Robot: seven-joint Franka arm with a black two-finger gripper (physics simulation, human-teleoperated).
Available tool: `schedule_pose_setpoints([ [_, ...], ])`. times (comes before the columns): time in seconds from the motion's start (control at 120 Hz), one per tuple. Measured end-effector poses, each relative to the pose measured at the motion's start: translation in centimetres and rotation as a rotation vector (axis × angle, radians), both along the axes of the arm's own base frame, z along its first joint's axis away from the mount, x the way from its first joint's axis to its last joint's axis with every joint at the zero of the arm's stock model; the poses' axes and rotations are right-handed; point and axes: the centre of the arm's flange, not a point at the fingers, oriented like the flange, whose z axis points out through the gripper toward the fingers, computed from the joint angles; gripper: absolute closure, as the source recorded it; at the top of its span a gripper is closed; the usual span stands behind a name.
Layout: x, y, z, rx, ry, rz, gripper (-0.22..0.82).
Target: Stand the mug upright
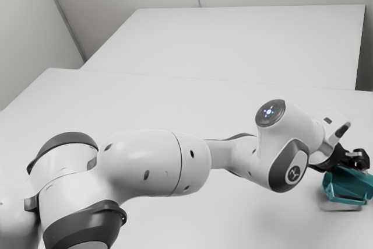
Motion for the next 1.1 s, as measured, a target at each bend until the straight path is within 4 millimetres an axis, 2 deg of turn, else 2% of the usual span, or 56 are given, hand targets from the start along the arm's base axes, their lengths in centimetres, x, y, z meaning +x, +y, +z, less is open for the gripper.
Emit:
schedule_pose_setpoints([
  [0.425, -0.5, -2.3, 1.6, -0.056, -0.03, -0.006, 0.53],
  [0.667, -0.5, -2.6, 1.9, -0.072, -0.025, 0.007, 0.72],
  [0.942, -0.3, -2.6, 3.4, -0.068, -0.051, -0.002, 0.77],
  [1.033, -0.2, -2.2, 4.9, -0.07, -0.064, -0.008, 0.78],
  [1.1, 0.7, -0.9, 6.5, -0.069, -0.058, 0.0, 0.78],
])
